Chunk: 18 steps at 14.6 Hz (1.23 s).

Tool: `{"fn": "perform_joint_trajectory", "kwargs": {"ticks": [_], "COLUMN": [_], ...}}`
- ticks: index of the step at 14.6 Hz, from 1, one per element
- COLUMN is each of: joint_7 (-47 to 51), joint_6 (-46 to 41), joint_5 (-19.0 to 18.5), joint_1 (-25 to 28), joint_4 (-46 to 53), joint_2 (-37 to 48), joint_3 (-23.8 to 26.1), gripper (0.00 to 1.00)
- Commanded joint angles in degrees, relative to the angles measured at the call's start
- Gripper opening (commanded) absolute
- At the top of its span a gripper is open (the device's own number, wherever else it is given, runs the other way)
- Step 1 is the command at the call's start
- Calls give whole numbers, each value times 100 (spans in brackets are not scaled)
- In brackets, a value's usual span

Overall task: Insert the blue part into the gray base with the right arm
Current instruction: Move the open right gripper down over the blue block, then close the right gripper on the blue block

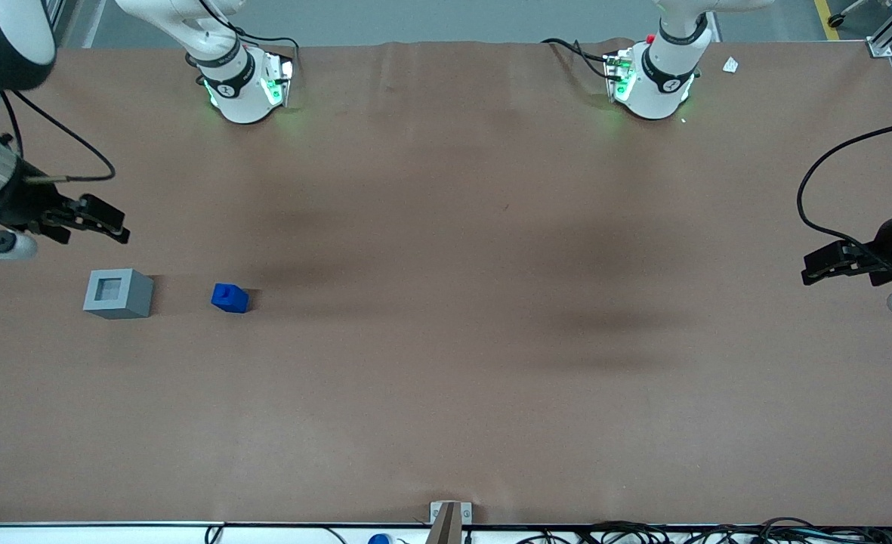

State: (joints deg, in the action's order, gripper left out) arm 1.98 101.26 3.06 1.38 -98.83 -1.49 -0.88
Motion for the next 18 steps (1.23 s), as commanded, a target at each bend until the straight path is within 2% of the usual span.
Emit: {"fn": "perform_joint_trajectory", "kwargs": {"ticks": [1, 6, 9, 15, 18], "joint_7": [101, 399, 461, 461, 461], "joint_6": [506, 1368, 2237, 2942, 3687], "joint_5": [-34, -25, -34, -51, -51], "joint_1": [82, 275, 311, 319, 311], "joint_4": [-408, -1049, -1567, -1797, -2165], "joint_2": [-88, -430, -632, -1221, -1459], "joint_3": [1, -8, -8, -17, -17], "gripper": [100, 100, 100, 100, 100]}}
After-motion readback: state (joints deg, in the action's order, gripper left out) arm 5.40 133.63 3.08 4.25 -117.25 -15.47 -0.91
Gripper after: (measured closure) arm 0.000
